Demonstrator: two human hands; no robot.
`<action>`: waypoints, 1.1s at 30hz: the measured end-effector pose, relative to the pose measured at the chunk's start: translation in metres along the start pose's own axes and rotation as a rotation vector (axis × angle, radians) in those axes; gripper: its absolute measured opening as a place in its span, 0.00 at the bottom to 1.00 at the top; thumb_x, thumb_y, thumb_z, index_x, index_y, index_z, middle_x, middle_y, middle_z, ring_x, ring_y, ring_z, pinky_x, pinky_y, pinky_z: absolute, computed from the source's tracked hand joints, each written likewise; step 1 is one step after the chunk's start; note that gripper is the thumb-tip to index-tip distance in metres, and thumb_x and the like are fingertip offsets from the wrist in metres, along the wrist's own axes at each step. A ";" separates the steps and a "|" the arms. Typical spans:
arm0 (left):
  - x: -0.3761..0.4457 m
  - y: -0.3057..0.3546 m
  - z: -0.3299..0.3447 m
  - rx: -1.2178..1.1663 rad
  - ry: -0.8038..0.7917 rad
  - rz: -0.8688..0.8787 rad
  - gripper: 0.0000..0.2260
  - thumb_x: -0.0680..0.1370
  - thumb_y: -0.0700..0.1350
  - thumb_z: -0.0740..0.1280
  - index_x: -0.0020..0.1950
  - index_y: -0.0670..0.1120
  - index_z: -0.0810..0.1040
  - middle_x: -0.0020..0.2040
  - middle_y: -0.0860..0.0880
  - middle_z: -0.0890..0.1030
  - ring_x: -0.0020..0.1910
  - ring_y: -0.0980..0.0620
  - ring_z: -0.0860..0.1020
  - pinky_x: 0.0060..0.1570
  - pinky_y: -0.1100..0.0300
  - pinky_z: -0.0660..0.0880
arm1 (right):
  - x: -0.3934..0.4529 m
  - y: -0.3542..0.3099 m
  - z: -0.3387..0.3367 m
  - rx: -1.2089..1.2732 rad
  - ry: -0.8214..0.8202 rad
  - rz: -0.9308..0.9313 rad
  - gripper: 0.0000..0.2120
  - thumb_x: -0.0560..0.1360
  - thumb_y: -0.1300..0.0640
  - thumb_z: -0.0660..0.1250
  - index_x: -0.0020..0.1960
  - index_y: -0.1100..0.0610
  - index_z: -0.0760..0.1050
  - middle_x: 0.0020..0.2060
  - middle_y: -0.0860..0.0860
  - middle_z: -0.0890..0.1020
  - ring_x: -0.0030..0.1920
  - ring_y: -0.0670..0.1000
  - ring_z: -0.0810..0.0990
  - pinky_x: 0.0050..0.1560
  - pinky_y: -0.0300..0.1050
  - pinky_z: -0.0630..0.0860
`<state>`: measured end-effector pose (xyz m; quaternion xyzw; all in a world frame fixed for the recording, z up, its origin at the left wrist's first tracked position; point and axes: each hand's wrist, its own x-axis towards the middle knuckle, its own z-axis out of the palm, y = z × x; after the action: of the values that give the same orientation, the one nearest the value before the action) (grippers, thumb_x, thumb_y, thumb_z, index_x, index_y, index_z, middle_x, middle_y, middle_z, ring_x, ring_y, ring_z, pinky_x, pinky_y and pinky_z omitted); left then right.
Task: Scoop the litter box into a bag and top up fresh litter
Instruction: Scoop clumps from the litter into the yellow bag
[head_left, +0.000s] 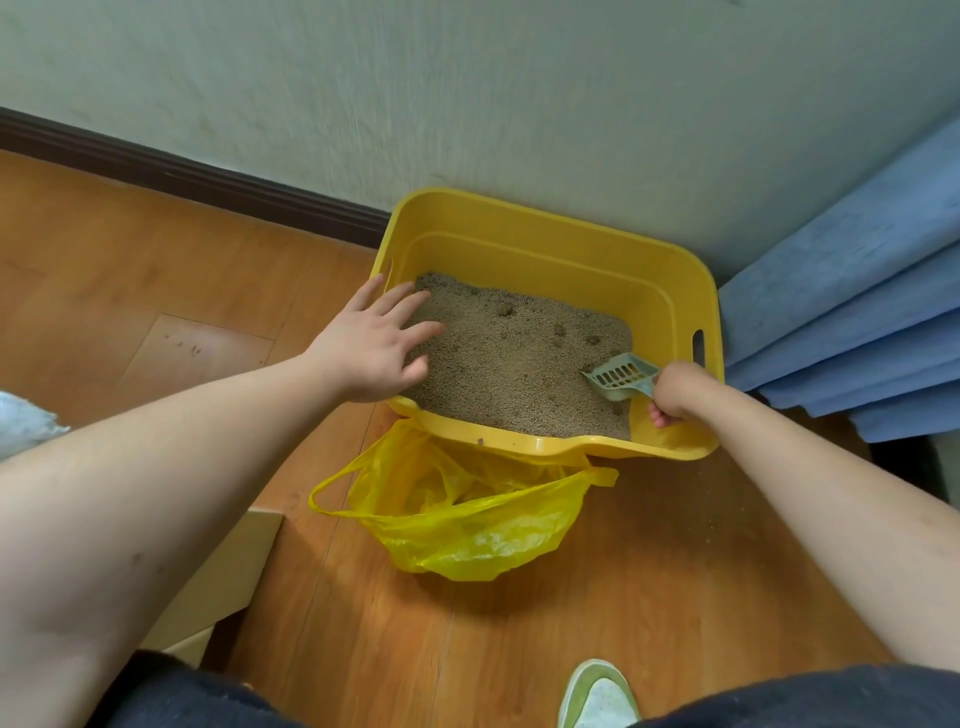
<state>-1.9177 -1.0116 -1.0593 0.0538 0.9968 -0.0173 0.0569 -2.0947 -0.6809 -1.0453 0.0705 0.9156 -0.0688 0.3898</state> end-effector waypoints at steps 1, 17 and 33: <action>0.000 0.000 0.001 0.003 0.001 0.004 0.31 0.75 0.61 0.42 0.75 0.55 0.65 0.78 0.43 0.61 0.78 0.44 0.54 0.76 0.42 0.42 | 0.002 -0.002 0.000 0.014 -0.012 0.040 0.08 0.80 0.68 0.56 0.56 0.69 0.71 0.35 0.59 0.76 0.31 0.52 0.75 0.30 0.41 0.78; 0.001 -0.002 0.005 -0.007 0.058 0.015 0.27 0.77 0.60 0.48 0.72 0.54 0.70 0.75 0.44 0.66 0.76 0.44 0.60 0.75 0.41 0.47 | 0.019 0.002 0.015 0.424 0.019 0.030 0.17 0.81 0.68 0.54 0.69 0.71 0.63 0.34 0.58 0.75 0.27 0.49 0.73 0.15 0.34 0.69; 0.002 -0.003 0.007 -0.012 0.061 0.021 0.26 0.76 0.60 0.51 0.71 0.54 0.72 0.74 0.43 0.68 0.75 0.43 0.63 0.75 0.39 0.50 | 0.059 0.000 0.035 0.598 0.014 0.065 0.19 0.82 0.67 0.47 0.72 0.67 0.62 0.34 0.55 0.67 0.31 0.49 0.67 0.19 0.33 0.67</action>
<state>-1.9188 -1.0146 -1.0660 0.0646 0.9975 -0.0091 0.0269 -2.1103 -0.6834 -1.1122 0.2121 0.8545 -0.3225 0.3475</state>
